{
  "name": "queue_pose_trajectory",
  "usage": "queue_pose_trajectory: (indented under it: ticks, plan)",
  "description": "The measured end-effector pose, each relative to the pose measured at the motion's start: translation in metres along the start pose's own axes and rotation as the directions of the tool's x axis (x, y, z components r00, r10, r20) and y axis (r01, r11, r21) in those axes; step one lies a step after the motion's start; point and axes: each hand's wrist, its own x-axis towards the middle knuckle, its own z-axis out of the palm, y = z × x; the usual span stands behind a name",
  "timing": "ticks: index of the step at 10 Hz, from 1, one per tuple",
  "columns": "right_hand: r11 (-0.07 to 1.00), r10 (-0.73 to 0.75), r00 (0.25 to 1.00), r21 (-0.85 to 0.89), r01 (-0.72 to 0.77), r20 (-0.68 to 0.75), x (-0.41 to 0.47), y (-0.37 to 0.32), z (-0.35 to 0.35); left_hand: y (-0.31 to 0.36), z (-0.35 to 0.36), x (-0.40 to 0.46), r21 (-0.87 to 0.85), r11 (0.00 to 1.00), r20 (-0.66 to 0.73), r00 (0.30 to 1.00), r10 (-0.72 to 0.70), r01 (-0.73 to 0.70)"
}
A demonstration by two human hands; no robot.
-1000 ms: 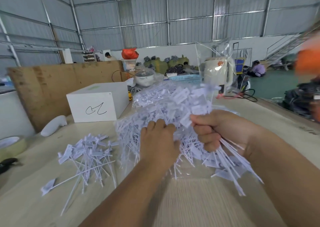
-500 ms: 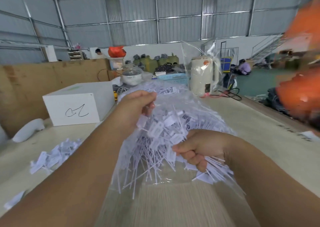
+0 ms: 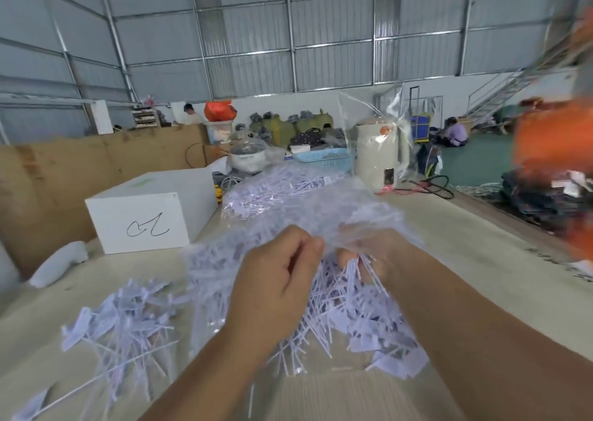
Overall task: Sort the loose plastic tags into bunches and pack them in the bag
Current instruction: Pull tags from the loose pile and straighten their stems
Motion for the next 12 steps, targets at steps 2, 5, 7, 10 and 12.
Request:
queue_pose_trajectory:
  ticks: [2, 5, 7, 10, 12]
  plan:
    - [0.998, -0.022, 0.999, 0.06, 0.019, 0.049, 0.044, 0.0, 0.024, -0.01, 0.0, -0.018, 0.006, 0.996, 0.09, 0.992, 0.09, -0.091]
    - [0.994, -0.01, 0.99, 0.111, -0.006, 0.144, 0.059, -0.001, 0.044, -0.04, 0.013, -0.023, 0.376, 0.912, 0.283, 0.957, 0.057, -0.165]
    - [0.967, -0.071, 0.994, -0.239, 0.089, 0.082, 0.044, 0.014, 0.041, -0.047, 0.031, -0.016, 0.511, 0.859, 0.245, 0.954, -0.172, 0.024]
    - [0.94, -0.147, 0.986, -0.3, 0.164, 0.077, 0.026, 0.033, 0.028, -0.038, 0.032, -0.013, 0.478, 0.873, 0.211, 0.953, -0.219, 0.095]
    - [0.782, -0.372, 0.927, -0.556, 0.282, -0.053, 0.041, 0.024, 0.022, -0.028, 0.031, -0.019, 0.447, 0.894, 0.285, 0.943, -0.17, 0.026]
